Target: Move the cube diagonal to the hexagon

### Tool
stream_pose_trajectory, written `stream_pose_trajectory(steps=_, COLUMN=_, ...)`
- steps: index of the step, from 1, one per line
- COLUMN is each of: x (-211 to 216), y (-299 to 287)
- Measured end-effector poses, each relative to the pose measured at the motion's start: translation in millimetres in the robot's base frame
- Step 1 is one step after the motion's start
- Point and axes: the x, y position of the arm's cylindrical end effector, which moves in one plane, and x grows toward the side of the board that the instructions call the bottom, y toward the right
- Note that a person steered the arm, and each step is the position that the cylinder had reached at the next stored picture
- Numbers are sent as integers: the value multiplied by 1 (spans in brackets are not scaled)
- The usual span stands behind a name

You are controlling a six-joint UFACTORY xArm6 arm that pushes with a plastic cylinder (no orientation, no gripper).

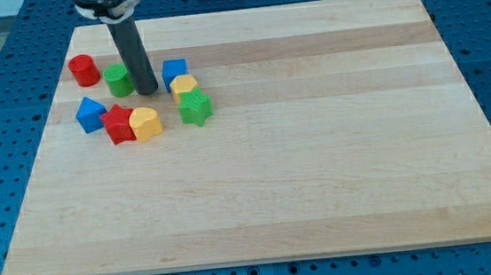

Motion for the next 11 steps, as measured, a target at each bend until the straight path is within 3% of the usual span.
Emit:
stream_pose_trajectory(steps=1, x=0, y=1)
stream_pose_trajectory(steps=5, x=-21, y=106)
stream_pose_trajectory(steps=11, x=-19, y=18)
